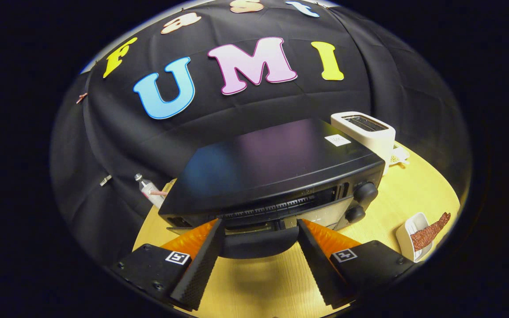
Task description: Open the toaster oven, put the food inside, and close the toaster oven door.
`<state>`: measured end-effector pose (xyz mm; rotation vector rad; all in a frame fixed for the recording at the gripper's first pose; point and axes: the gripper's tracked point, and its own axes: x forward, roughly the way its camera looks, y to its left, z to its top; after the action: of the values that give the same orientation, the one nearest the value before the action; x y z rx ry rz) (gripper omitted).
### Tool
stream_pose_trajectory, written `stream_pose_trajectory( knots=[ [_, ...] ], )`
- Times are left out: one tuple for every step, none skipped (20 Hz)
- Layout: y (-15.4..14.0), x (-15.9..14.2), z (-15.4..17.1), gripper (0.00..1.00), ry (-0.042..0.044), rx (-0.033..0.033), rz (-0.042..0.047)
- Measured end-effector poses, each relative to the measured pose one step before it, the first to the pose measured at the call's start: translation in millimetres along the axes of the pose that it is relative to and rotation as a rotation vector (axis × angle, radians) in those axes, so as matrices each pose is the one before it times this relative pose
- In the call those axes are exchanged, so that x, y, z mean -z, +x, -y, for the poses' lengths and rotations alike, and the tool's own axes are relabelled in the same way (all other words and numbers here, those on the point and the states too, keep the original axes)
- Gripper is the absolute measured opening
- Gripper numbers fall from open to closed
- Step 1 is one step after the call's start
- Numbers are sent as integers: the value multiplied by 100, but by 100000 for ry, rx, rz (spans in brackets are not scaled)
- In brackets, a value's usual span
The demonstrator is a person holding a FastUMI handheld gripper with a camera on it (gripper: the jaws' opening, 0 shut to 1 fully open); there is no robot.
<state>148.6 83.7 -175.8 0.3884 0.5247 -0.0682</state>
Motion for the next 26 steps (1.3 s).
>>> stream_pose_trajectory(
  knots=[
    [-576,823,269,100,-837,-336,-1128],
    [-529,705,168,100,289,-233,-1457],
    [-463,868,66,100,310,-509,-1954],
    [-356,567,109,100,-25,-542,-619],
    [-306,651,77,100,-690,-489,-1066],
    [-317,703,140,100,-1156,-363,-1423],
    [-269,775,152,100,-1298,-237,-1189],
    [-200,791,149,100,-1243,-225,-1536],
    [-230,910,204,100,-920,-172,-1545],
    [-120,928,159,100,-909,-127,-1611],
    [-101,1051,211,100,-1018,152,-1865],
    [100,1317,288,100,-1157,301,-2735],
    [188,1408,181,100,-1501,286,-2742],
    [232,1253,205,100,-2338,209,-2989],
    [298,1330,283,100,-3492,467,-3028],
    [232,905,359,100,-3987,448,-1819],
    [104,624,45,99,-3182,-309,-411],
    [-171,181,-150,99,-1804,-797,730],
    [-354,19,-76,99,-1169,-971,1384],
    [-440,-249,-71,99,-889,-1088,1361],
    [-555,-258,1,99,-1179,-786,1385],
    [-546,-111,101,99,-1613,-321,819],
    [-402,-130,409,99,-1433,71,136],
    [-423,-9,452,99,-730,-108,111],
    [-250,98,566,99,-55,667,-514],
    [-397,96,653,99,589,785,-340]
  ],
)
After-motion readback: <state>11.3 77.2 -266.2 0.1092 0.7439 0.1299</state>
